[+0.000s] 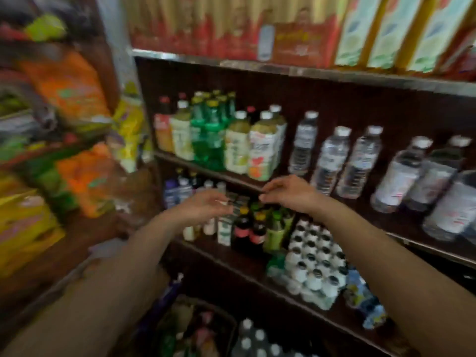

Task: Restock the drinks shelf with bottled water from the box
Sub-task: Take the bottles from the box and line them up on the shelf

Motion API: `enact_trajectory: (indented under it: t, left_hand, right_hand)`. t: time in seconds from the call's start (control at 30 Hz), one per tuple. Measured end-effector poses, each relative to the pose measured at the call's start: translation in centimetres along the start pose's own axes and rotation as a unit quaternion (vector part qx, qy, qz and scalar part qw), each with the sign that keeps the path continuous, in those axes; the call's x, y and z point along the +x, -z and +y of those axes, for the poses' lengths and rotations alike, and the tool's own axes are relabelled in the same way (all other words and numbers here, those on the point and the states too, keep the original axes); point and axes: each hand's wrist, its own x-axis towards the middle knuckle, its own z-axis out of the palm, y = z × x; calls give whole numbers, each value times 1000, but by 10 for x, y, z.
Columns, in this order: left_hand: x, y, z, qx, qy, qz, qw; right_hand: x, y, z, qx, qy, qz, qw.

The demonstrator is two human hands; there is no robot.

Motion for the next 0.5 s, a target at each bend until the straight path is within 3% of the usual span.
enact_trajectory:
  t: [0.27, 0.5]
  left_hand:
    - [-145, 154, -234, -70, 177, 121, 974]
    - [-243, 170, -413, -146, 368, 175, 902]
  right_hand:
    - [57, -288, -120, -123, 95, -242, 958]
    - [60, -514, -137, -141, 85, -405, 899]
